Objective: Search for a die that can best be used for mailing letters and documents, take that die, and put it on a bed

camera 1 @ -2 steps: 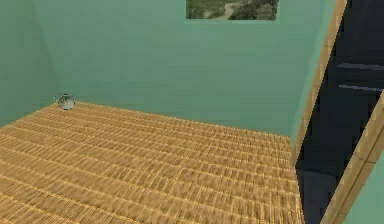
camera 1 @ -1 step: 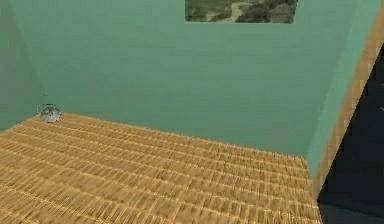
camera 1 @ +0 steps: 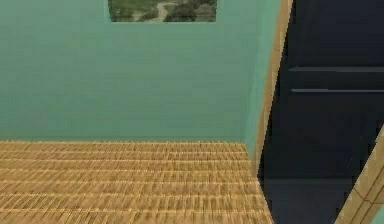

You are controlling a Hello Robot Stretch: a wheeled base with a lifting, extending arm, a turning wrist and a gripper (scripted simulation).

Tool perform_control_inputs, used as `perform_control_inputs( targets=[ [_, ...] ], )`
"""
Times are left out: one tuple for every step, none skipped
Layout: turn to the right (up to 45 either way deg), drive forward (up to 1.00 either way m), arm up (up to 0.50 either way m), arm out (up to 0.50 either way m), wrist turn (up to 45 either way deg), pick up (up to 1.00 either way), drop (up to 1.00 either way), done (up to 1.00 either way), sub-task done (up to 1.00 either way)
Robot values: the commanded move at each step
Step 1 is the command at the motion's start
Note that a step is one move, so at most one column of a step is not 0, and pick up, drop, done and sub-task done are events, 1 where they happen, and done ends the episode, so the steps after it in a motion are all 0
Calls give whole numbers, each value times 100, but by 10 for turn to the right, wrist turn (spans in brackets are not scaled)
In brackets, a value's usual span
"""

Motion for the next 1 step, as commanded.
perform_control_inputs(
  targets=[
    [0, 80, 0, 0, 0, 0, 0, 0, 0]
  ],
)
